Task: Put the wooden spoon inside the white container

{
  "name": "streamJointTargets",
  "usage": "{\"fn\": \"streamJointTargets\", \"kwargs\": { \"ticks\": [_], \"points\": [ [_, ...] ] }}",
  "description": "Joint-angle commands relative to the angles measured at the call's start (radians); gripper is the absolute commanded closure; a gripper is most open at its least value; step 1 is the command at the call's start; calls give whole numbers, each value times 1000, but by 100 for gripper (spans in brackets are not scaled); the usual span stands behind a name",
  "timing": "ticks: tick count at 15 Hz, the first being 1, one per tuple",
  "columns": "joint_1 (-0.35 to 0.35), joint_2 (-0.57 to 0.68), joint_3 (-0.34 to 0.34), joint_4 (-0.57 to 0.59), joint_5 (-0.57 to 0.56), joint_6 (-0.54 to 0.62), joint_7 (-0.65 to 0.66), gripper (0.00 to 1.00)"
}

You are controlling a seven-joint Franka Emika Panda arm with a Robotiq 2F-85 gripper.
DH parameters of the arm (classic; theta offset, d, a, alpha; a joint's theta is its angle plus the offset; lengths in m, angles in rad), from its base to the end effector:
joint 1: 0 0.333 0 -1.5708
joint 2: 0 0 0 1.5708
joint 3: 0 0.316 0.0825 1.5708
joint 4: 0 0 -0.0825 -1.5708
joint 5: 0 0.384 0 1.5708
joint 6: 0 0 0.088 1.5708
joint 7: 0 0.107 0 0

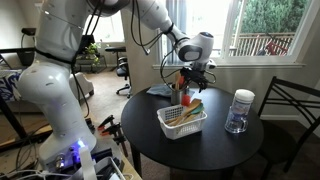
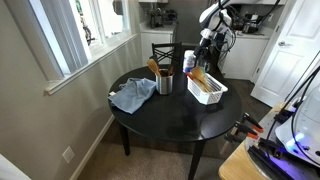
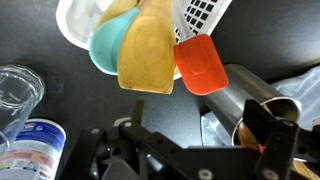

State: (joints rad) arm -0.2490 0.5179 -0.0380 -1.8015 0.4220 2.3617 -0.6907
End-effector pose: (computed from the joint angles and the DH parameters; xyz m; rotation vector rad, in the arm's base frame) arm 0.6339 -0.1796 0.2636 -2.8966 -0.1646 -0.2510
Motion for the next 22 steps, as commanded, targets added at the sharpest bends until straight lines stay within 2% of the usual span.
{"fn": "streamJointTargets", "kwargs": {
  "ticks": [1,5,8,12,16,17,19,22],
  "points": [
    [-31,105,58,143,-87,4,-106,0],
    [-27,161,102,229,-173,16,-210,0],
    [-37,179,141,260,-194,19,-329,0],
    [-82,184,208,271,-147,22,-557,0],
    [-156,191,287,286,-62,-16,-807,0],
    [-96,182,224,277,-94,-4,-695,0],
    [-118,183,242,278,-67,-7,-763,0],
    [-122,183,247,278,-63,-8,-772,0]
  ]
}}
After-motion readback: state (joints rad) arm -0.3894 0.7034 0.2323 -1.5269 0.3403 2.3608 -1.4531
